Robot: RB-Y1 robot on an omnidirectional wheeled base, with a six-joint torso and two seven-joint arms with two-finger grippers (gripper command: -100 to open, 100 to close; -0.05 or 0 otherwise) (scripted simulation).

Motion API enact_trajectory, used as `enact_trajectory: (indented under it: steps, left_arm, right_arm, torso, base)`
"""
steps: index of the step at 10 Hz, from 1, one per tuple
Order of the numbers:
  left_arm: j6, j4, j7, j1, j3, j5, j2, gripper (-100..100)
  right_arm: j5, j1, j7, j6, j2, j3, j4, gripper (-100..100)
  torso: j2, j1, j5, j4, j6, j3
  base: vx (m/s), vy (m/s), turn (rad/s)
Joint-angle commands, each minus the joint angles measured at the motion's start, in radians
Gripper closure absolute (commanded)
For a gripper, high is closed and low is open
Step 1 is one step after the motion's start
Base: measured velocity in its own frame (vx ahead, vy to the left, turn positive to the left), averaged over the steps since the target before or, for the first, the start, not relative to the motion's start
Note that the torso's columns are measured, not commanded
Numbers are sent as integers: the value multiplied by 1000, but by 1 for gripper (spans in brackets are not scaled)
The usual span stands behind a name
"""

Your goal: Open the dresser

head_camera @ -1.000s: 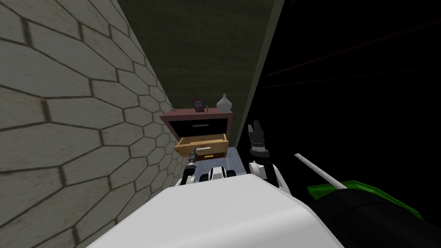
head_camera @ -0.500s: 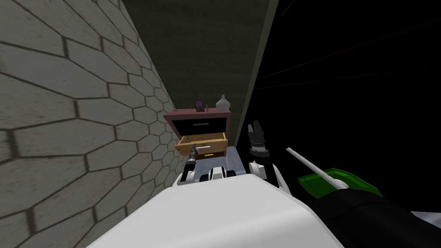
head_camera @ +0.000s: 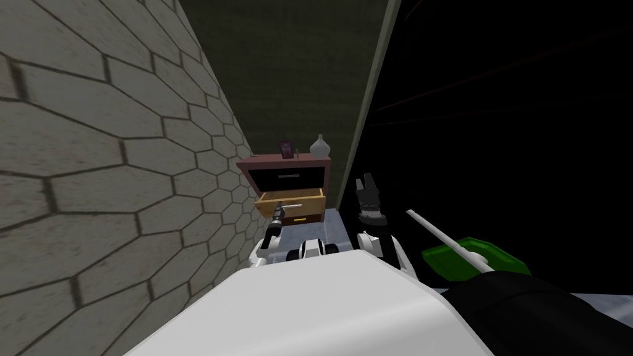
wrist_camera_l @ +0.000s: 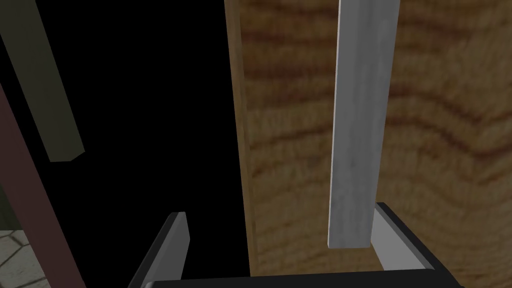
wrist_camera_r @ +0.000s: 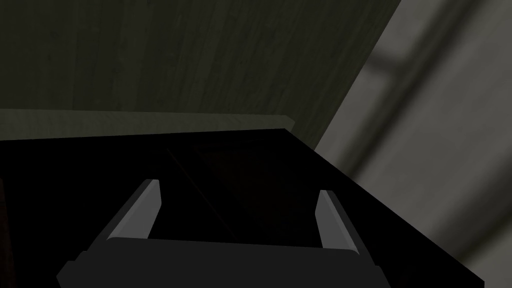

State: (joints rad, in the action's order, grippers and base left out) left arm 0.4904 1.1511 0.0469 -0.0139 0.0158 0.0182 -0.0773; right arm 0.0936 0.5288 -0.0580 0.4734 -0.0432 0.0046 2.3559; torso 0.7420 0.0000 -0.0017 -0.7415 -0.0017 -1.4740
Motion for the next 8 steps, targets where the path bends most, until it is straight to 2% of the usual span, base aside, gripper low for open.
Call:
enact_trajectory:
  steps: [1,2,3,8]
  left_arm:
    - [-50,33,2,25,-5,2,-4,-100]
    - [-48,15,-3,22,-4,1,3,-100]
    - [-54,15,-2,20,-3,1,3,0]
    - [-59,9,-2,14,-3,1,3,0]
  right_arm:
    - [0,0,0,0,0,0,0,0]
    - [0,0,0,0,0,0,0,0]
    - [0,0,0,0,0,0,0,0]
    - [0,0,0,0,0,0,0,0]
  torso:
    - [1,-1,-1,-2,1,1]
    - [3,-2,-2,-3,0,2]
    - [1,-2,-1,-2,1,1]
    - [-3,0,1,3,2,-2]
  base:
    - [-70,-9,29]
    - [-22,-12,12]
    - [0,0,0]
    - [0,0,0]
